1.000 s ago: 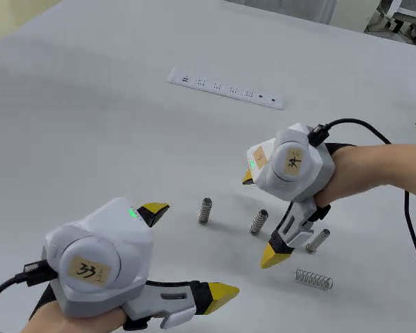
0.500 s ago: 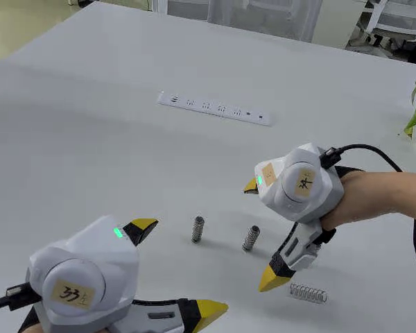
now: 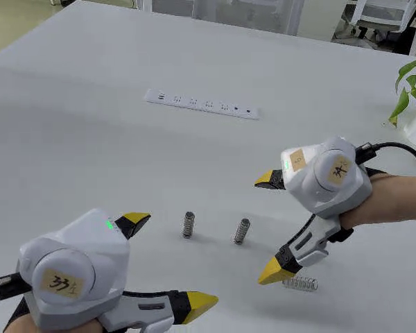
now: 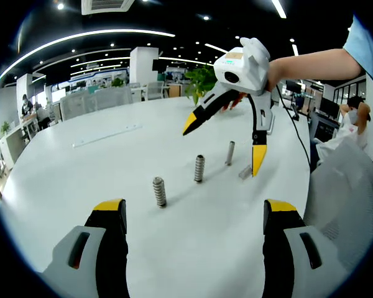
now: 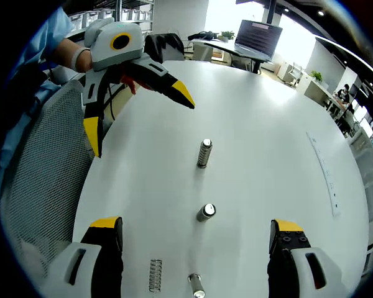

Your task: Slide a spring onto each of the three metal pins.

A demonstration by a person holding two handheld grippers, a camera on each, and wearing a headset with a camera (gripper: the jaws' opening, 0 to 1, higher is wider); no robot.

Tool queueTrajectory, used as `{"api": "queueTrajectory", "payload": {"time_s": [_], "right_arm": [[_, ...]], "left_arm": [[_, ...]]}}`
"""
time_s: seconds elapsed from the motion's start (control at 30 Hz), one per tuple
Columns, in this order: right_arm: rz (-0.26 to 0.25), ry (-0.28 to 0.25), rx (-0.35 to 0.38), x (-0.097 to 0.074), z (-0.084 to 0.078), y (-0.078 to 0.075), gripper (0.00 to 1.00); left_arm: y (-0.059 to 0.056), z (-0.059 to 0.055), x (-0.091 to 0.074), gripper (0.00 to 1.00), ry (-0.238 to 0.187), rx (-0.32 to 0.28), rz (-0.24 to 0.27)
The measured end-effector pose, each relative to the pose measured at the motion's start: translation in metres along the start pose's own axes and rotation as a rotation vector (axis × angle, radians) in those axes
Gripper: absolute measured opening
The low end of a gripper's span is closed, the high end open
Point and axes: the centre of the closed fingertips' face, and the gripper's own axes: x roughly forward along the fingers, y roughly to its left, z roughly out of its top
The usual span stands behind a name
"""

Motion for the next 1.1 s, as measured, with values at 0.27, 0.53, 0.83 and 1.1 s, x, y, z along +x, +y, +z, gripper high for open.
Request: {"api": "queueTrajectory", "payload": {"time_s": [0.27,0.53,0.83,1.1], "right_arm": [[-0.045,-0.022,0.053,-0.015,-0.019,0.003,0.98],[-0.095,-0.043,0.126,-0.032,-0.042,0.009,0.97],[-0.139,-0.069,0.198,-0.044,-0.064,0.022,0.96],[-0.187,-0.094,0.272,-0.058,-0.083,0.035,0.96]], "left_arm": [[-0.001,0.001,0.004,0.89,0.020,0.022,-0.018],[-0.007,0.004,0.009,0.89,0.037,0.051,-0.049],[-0.017,0.004,0.015,0.89,0.057,0.077,-0.088],[-0.024,0.004,0.021,0.89,0.080,0.103,-0.128]]}}
